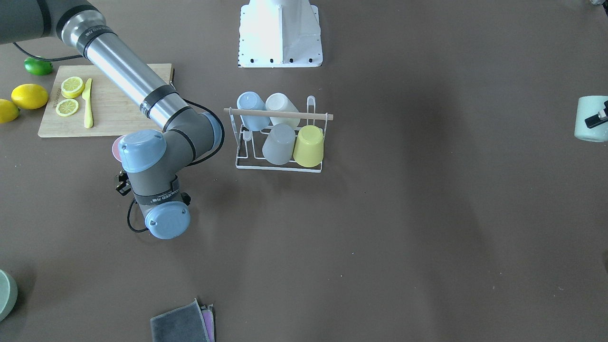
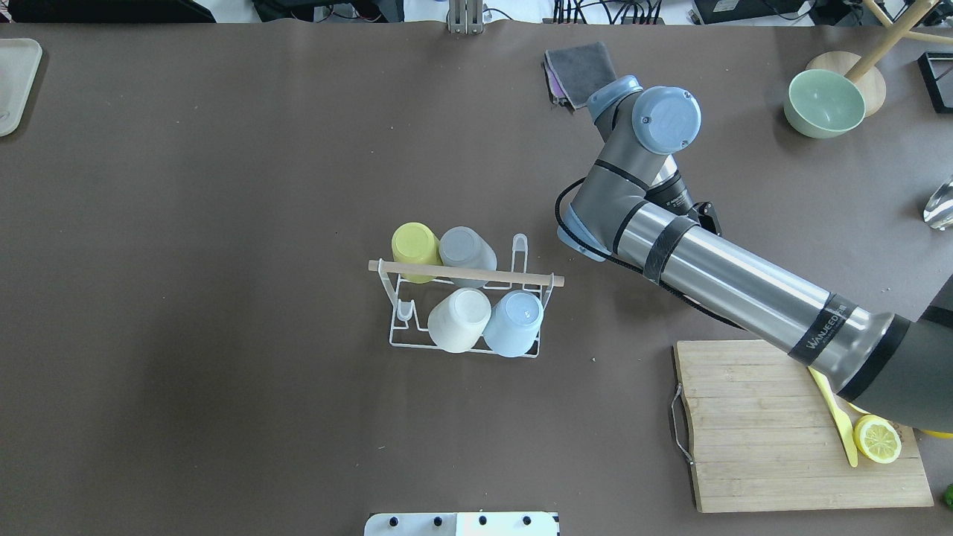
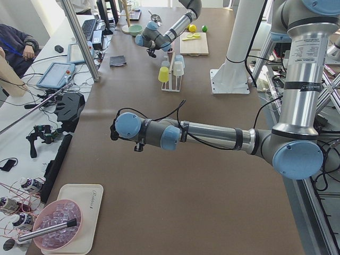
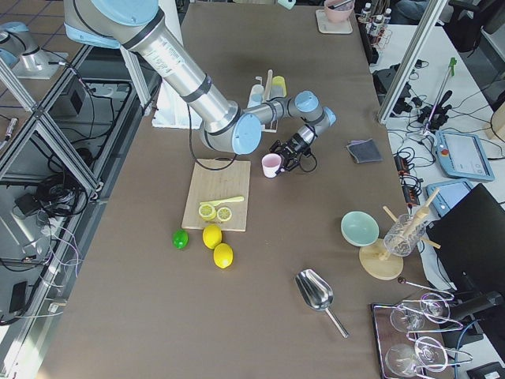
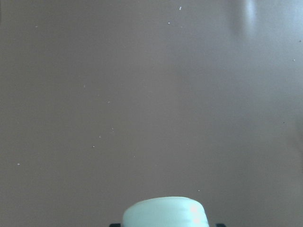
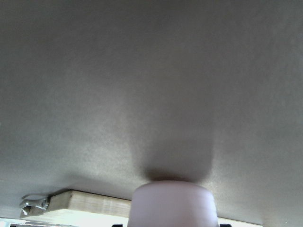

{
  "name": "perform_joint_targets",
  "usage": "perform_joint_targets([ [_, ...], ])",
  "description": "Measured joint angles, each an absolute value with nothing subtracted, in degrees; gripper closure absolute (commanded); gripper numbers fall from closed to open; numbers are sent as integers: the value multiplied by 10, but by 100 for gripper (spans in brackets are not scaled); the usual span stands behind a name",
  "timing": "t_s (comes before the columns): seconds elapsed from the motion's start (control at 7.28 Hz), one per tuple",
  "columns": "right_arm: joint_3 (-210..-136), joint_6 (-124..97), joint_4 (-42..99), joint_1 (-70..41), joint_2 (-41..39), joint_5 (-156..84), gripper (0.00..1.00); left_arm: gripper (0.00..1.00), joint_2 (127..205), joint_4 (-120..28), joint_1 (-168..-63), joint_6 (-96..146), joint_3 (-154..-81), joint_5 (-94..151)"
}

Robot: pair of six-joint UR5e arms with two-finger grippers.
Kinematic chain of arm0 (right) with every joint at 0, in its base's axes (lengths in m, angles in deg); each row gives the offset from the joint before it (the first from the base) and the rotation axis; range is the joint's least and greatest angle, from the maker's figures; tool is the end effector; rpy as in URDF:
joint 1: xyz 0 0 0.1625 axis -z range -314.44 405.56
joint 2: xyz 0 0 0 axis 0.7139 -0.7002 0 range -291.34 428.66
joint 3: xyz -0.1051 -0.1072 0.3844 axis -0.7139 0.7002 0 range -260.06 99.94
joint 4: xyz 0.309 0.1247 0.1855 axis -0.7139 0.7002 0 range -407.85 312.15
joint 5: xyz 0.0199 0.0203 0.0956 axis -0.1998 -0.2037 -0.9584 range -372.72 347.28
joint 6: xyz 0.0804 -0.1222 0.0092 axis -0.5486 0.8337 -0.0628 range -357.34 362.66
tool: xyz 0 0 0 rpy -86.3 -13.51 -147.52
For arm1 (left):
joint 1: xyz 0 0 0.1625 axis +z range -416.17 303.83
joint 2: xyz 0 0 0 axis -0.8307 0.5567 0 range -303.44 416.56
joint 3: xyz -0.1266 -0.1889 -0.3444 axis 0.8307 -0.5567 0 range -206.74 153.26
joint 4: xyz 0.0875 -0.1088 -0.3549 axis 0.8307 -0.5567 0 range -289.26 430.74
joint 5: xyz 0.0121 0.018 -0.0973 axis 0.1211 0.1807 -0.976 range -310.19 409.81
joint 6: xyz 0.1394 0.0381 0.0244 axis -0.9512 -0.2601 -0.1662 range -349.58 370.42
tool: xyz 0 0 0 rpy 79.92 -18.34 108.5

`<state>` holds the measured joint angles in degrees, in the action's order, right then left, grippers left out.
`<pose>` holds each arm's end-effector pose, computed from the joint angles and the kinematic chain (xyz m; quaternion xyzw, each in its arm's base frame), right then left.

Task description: Place cup on cup holder

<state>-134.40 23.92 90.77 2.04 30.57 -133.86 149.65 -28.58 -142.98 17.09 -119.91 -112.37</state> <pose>-0.4571 -0.5133 0.4765 -0.3184 -0.1929 -0.4535 0.8098 0.0333 -0.4844 0.5521 0.0590 0.5909 0.0555 0.8027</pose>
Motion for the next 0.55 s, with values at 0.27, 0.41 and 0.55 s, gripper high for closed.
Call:
perform_joint_targets([
  [0.27,-1386,238,917,11,298,-1338,41,87,1495,-342,-1429,172,-1198,-1141],
  [0.41,-1433,235,928,3,285,-1338,41,90,1497,-368,-1428,172,-1199,-1143],
  [0.55,-1484,233,935,-7,268,-1340,41,88,1502,-383,-1428,171,-1201,-1144],
])
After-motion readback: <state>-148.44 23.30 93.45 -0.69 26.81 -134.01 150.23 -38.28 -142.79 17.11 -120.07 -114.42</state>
